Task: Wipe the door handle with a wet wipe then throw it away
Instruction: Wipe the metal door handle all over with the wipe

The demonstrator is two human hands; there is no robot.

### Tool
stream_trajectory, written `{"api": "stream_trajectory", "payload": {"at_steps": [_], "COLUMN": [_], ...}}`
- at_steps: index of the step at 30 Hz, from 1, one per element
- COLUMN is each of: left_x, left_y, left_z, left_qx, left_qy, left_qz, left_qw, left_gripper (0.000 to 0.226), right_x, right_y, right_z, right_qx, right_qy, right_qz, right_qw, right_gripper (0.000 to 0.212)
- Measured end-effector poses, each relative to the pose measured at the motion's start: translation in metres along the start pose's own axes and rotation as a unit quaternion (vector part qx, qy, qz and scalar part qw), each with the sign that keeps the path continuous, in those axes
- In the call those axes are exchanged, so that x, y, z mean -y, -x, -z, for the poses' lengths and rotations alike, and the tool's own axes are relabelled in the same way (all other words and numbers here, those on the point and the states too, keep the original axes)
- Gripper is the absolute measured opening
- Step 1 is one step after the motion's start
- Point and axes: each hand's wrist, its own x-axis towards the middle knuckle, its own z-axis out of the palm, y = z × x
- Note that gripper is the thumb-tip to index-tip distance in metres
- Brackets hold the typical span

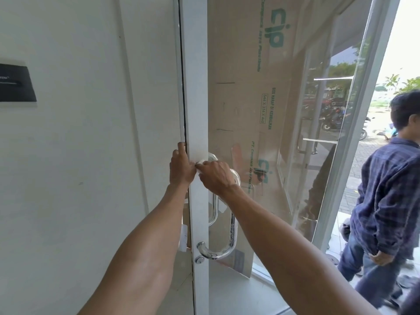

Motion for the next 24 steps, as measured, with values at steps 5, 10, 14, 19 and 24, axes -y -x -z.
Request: {"api": "stream_trajectory", "payload": {"at_steps": [5,10,14,19,24], "left_x": [0.0,-0.002,-0.004,-0.006,-0.006], "left_y": [-0.001,0.001,0.002,0.003,0.001], "left_z": [0.003,0.002,0.001,0.001,0.003], "left_qx": [0.0,-0.006,-0.007,-0.009,0.002], "left_qy": [0.012,0.009,0.007,0.006,0.006], "left_qz": [0.002,0.01,0.014,0.013,0.012], "left_qw": [1.0,1.0,1.0,1.0,1.0], "left_gripper": [0.053,0.055,0.055,0.055,0.053], "right_x": [0.005,-0.016,-0.03,-0.021,-0.001], "right_y": [-0.008,0.01,0.025,0.014,0.002], "right_z": [-0.007,-0.015,-0.018,-0.013,-0.005], "right_qx": [0.014,-0.029,-0.061,-0.031,-0.043], "right_qy": [0.02,-0.004,-0.007,0.033,0.064], "right_qz": [-0.011,0.055,0.082,0.101,0.074], "right_qw": [1.0,0.998,0.995,0.994,0.994], "right_gripper": [0.019,0.033,0.044,0.037,0.024]}}
